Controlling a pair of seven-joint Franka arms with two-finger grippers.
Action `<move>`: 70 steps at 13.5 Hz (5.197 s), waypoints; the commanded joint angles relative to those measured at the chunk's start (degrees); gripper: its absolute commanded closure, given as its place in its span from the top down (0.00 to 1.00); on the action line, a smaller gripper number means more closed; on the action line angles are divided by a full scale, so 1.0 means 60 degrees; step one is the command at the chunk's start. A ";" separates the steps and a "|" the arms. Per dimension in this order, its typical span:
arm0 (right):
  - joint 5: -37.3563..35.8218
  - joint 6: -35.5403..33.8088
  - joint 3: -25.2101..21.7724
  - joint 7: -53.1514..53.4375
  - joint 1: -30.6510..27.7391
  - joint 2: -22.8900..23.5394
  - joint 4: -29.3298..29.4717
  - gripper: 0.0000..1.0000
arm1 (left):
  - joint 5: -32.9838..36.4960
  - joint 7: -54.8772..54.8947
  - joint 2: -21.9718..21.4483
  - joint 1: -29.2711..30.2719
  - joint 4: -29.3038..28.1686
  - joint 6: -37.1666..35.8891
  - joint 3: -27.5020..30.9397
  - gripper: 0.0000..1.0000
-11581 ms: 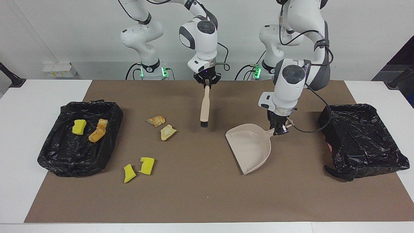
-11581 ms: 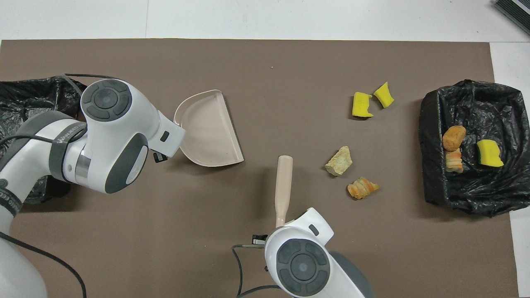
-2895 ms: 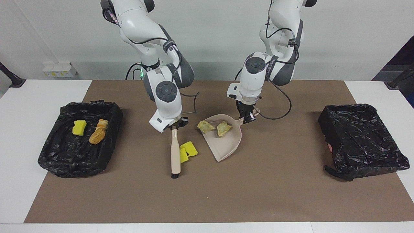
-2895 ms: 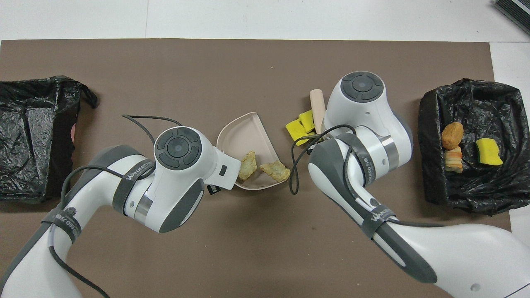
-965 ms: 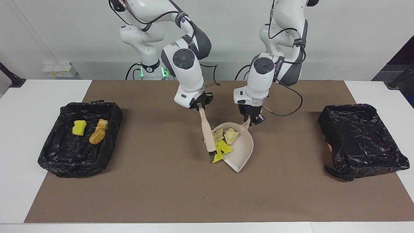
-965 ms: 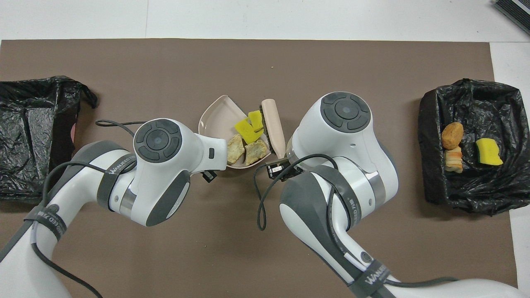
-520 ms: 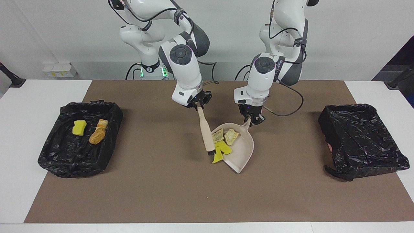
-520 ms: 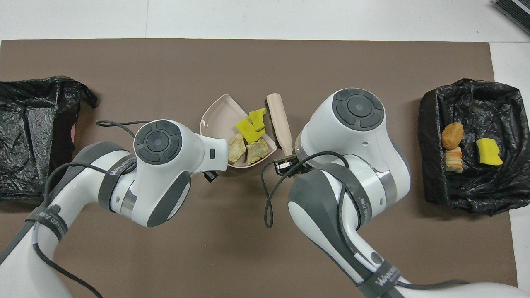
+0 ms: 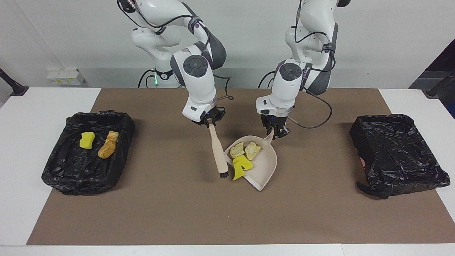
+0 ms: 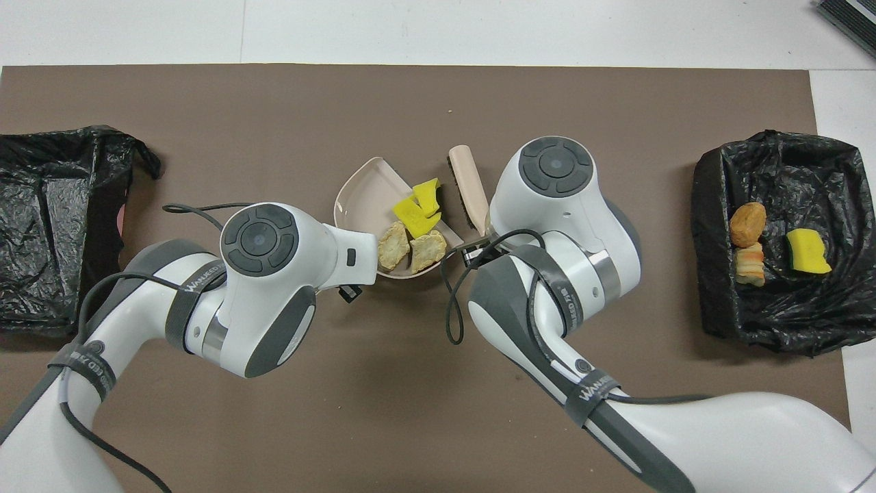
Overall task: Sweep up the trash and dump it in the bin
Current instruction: 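Brush the pieces deeper into the dustpan held by the left gripper, then carry the dustpan to the bin with the left gripper while the right withdraws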
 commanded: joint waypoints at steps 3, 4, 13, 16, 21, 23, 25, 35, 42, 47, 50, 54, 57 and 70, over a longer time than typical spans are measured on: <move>-0.0031 0.0256 0.0112 -0.0021 0.0585 0.0671 0.0638 0.00 | -0.0201 0.0267 -0.0260 0.0056 -0.0423 0.0217 -0.0018 0.00; 0.0129 0.0255 0.0127 -0.0007 0.0717 0.0657 0.0638 0.00 | -0.0201 0.0267 -0.0261 0.0055 -0.0452 0.0202 -0.0018 0.00; 0.0702 0.0562 0.0244 -0.0093 0.0983 0.0598 0.0566 0.00 | -0.0478 0.0179 -0.0246 0.0595 -0.0248 0.0246 0.0011 0.00; 0.0526 0.0534 0.0215 -0.0329 0.0777 0.0365 0.0566 0.00 | -0.1047 0.0238 -0.0246 0.0627 -0.0130 0.0319 0.0025 0.00; -0.0101 0.0416 0.0229 -0.0343 0.0850 0.0144 0.0477 0.00 | -0.1138 0.0165 -0.0319 0.0700 -0.0116 0.1095 0.0055 0.00; -0.0397 0.0431 0.0244 -0.0344 0.0894 0.0071 0.0477 0.00 | -0.1138 0.0194 -0.0363 0.0729 -0.0101 0.1431 0.0055 0.00; -0.0383 0.0402 0.0244 -0.0344 0.0864 -0.0017 0.0448 0.00 | -0.1138 0.0282 -0.0392 0.0729 -0.0116 0.1433 0.0055 0.00; -0.0397 0.0314 0.0244 -0.1369 0.0688 -0.0325 0.0346 0.00 | -0.1124 0.0575 -0.0684 0.0685 -0.1168 0.0642 0.0055 0.00; -0.0295 0.0577 0.0244 -0.2392 0.0513 -0.0427 -0.0166 0.00 | -0.1124 -0.0084 -0.0539 0.0583 -0.1317 0.0553 0.0055 1.00; 0.0304 0.0695 0.0419 -0.2321 0.0834 -0.0471 -0.0197 0.00 | -0.1124 -0.0041 -0.0422 0.0524 -0.1375 0.0583 0.0055 0.09; 0.0511 0.0388 0.0785 -0.2307 0.0908 -0.0588 -0.0197 0.00 | -0.1109 0.0545 -0.0378 0.0582 -0.1288 0.0641 0.0055 0.00; 0.0526 -0.0227 0.0962 -0.2335 0.0675 -0.1100 -0.0182 0.00 | -0.1109 0.0531 -0.0392 0.0700 -0.1243 0.0671 0.0055 0.00; 0.0978 -0.0388 0.0977 -0.2423 0.0294 -0.1335 -0.0123 0.00 | -0.1109 0.0516 -0.0509 0.0991 -0.1141 0.0642 0.0055 0.00; 0.1229 -0.2186 0.0933 -0.2762 -0.0731 -0.2213 -0.0371 0.00 | -0.1138 0.0590 -0.0846 0.1549 -0.1009 0.0510 0.0069 0.00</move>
